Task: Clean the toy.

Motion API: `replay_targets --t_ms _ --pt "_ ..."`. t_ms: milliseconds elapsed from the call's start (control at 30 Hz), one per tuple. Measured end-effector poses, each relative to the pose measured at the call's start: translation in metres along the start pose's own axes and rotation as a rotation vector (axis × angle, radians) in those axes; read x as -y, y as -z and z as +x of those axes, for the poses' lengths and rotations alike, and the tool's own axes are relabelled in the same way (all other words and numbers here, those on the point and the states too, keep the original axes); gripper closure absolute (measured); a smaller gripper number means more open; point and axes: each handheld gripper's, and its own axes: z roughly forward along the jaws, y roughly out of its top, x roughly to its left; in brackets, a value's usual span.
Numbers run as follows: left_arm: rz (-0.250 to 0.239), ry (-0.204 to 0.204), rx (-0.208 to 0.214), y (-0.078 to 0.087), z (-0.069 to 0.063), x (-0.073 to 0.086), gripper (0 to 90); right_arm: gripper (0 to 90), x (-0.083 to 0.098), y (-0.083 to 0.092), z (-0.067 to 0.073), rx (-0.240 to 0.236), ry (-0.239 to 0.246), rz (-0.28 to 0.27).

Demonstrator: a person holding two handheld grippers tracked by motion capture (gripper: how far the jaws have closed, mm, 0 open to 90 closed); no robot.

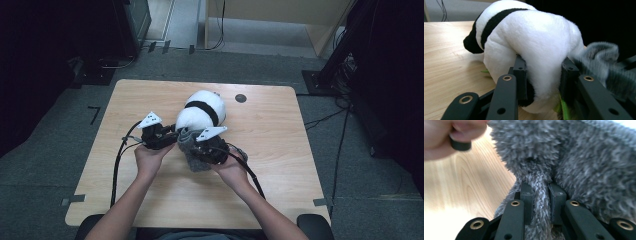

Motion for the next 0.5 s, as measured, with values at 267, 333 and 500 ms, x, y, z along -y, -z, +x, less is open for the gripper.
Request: replay_targets --t_ms 267,333,500 --pt "-0.015 -0.008 0.001 0.004 0.003 -0.001 65.8 78.1 0.01 -0.005 -0.015 0.005 -0.031 0.042" --pt "-0.027 -0.011 0.001 0.007 0.004 -0.002 65.8 78.1 0.012 -0.004 -0.02 0.017 -0.037 0.058" --pt "-0.06 -0.015 0.0 0.016 0.008 -0.005 65.9 77.9 0.02 -0.002 -0.034 0.054 -0.078 0.097"
